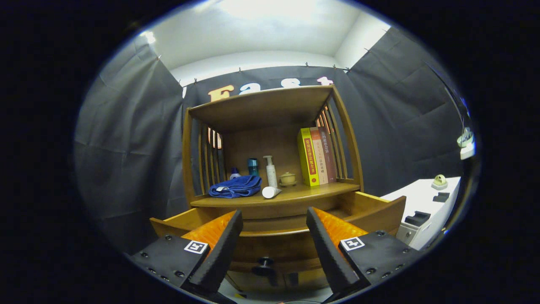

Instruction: Pull open the drawer, take out the items inside it, and place them on the countertop above the cabinet.

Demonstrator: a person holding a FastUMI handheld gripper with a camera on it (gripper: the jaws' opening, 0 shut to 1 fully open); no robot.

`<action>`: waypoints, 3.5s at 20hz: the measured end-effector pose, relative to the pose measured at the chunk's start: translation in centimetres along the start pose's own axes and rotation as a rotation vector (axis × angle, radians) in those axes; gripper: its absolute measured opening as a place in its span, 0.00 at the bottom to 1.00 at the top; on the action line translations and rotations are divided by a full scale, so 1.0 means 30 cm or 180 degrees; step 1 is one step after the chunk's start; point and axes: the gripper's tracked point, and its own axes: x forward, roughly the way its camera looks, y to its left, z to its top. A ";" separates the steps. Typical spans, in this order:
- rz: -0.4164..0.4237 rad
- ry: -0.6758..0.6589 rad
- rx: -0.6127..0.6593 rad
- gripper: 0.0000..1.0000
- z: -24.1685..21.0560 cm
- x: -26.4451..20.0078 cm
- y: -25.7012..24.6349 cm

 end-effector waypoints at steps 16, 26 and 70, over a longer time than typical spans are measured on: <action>-0.0241 0.0450 -0.0214 0.99 -0.335 0.077 -0.036; -0.0253 0.0541 -0.0275 0.99 -0.343 0.116 -0.039; -0.0163 0.0966 -0.0149 0.99 -0.451 0.515 -0.055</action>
